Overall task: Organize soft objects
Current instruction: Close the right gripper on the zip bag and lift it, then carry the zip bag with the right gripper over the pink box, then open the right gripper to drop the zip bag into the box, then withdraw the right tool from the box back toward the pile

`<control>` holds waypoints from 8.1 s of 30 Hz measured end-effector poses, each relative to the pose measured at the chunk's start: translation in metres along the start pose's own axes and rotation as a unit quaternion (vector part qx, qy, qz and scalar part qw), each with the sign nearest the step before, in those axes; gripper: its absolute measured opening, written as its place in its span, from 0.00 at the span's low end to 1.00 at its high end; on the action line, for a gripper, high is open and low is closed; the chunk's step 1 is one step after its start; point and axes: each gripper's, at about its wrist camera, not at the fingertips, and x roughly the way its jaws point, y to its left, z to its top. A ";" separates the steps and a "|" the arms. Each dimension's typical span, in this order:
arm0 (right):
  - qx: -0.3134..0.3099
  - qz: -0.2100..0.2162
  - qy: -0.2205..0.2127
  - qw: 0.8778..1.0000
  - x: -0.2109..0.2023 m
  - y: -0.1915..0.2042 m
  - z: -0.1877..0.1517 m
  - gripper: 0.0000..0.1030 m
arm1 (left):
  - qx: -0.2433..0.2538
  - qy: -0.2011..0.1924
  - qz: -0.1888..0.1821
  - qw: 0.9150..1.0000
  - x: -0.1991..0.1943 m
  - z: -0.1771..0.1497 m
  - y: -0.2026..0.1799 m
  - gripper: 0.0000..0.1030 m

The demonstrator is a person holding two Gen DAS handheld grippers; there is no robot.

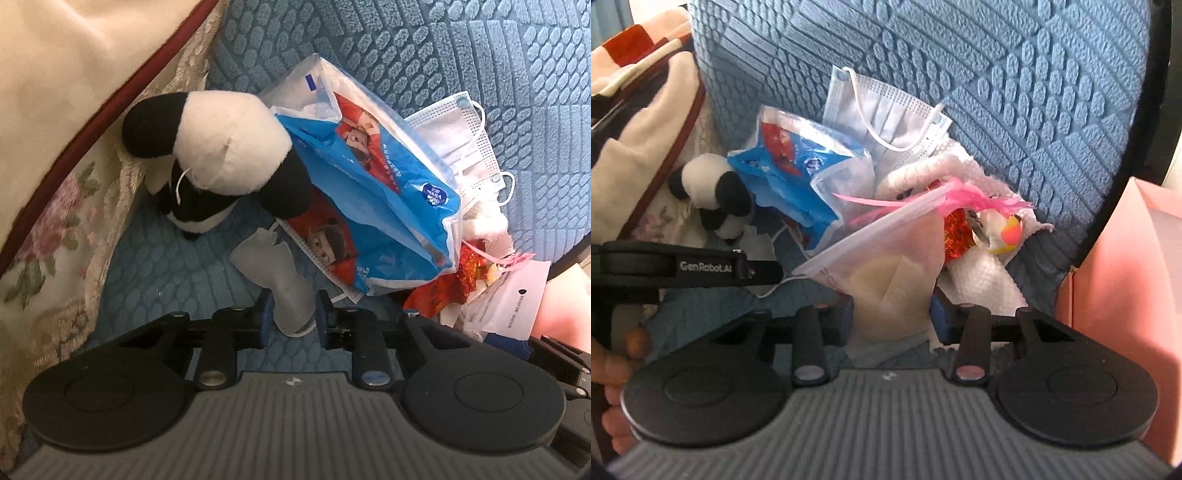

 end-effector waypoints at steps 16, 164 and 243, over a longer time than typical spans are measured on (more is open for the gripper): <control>0.012 -0.001 -0.023 1.000 -0.053 0.003 -0.010 0.44 | 0.032 -0.052 -0.026 0.998 -0.073 -0.022 0.007 0.27; 0.143 -0.134 -0.092 0.976 -0.340 -0.123 -0.098 0.85 | 0.203 -0.133 -0.174 0.954 -0.317 -0.139 -0.219 0.94; 0.059 -0.119 -0.055 0.990 -0.332 0.088 -0.022 0.85 | 0.116 -0.152 -0.016 0.981 -0.295 -0.088 0.010 0.96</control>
